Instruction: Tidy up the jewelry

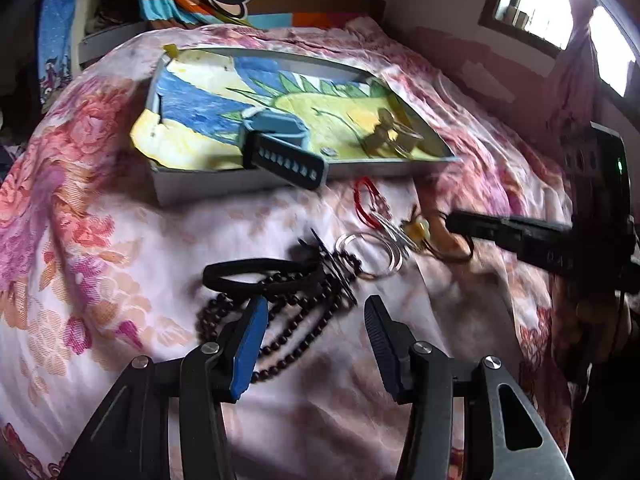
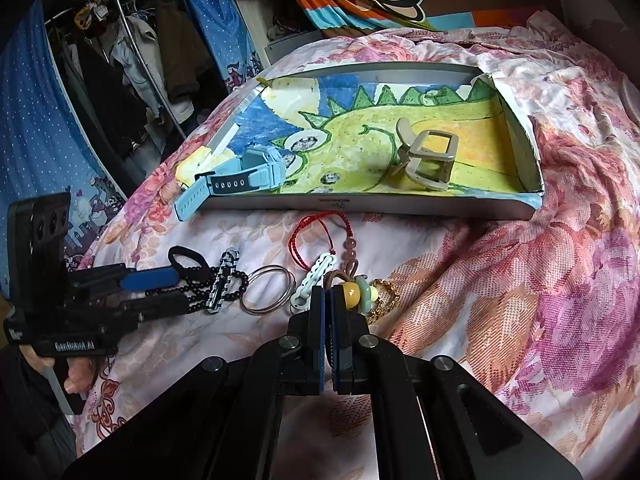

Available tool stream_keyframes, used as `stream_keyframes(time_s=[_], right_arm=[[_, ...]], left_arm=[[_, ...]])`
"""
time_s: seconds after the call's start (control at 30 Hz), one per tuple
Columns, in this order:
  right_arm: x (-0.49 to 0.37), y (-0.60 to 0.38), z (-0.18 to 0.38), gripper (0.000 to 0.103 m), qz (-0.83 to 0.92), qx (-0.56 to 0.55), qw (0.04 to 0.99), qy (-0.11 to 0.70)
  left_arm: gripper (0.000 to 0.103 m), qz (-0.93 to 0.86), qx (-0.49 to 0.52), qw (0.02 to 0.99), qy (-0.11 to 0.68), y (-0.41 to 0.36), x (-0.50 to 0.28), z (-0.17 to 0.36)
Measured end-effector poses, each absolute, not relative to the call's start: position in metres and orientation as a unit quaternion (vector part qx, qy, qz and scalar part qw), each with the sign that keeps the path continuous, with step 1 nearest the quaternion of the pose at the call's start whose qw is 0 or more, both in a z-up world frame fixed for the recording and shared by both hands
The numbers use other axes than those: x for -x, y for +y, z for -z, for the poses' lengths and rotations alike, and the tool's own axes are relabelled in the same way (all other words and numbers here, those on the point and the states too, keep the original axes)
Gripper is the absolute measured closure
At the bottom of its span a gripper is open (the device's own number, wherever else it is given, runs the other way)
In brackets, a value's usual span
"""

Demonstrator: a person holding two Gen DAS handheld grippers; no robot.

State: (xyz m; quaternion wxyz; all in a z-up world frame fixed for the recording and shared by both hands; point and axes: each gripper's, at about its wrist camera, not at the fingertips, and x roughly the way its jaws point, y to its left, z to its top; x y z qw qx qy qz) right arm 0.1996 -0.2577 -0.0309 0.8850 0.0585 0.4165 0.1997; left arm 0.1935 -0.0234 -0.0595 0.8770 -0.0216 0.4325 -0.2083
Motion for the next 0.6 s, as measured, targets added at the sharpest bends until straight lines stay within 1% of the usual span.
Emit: stream_keyframes(time_s=[0.3, 0.53, 0.6], right_arm=[[-0.199, -0.254, 0.035, 0.1, -0.2, -0.055, 0.882, 0.423], [-0.2, -0.253, 0.038, 0.1, -0.199, -0.05, 0.881, 0.425], [-0.2, -0.252, 0.039, 0.1, -0.2, -0.047, 0.881, 0.426]], left_arm=[[0.055, 0.212, 0.146, 0.854, 0.452, 0.001, -0.208, 0.066], [0.056, 0.216, 0.216, 0.836, 0.456, 0.014, -0.214, 0.072], [0.059, 0.214, 0.234, 0.831, 0.456, 0.017, -0.216, 0.074]])
